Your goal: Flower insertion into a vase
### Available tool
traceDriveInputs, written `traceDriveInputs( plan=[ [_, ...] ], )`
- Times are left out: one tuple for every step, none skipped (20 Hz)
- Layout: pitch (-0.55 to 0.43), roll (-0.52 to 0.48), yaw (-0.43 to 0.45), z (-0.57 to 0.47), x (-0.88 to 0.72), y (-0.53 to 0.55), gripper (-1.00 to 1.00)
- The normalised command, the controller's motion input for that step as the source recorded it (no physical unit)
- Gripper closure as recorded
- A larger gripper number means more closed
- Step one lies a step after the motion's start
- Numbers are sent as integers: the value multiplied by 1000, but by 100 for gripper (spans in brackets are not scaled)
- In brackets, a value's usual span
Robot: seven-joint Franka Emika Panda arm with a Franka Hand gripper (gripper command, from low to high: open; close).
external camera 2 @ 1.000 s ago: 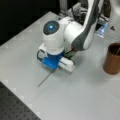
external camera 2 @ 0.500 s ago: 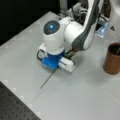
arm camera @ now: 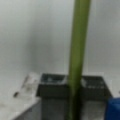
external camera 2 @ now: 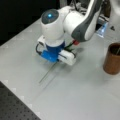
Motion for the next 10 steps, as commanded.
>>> traceDriveInputs(
  plan=[
    [-27,50,-138,376,-122,132,100],
    [-45,49,-140,334,-106,152,100],
    [-58,48,-150,314,-92,180,100],
    [-56,47,-152,270,-85,192,100],
    [-75,43,-172,261,-86,218,100],
    [-73,42,-177,229,-87,222,100],
    [-65,42,-176,187,-91,213,100],
    [-87,49,-201,194,-105,226,100],
    [-85,52,-200,181,-116,218,100],
    [-77,63,-223,227,-133,235,100]
  ],
)
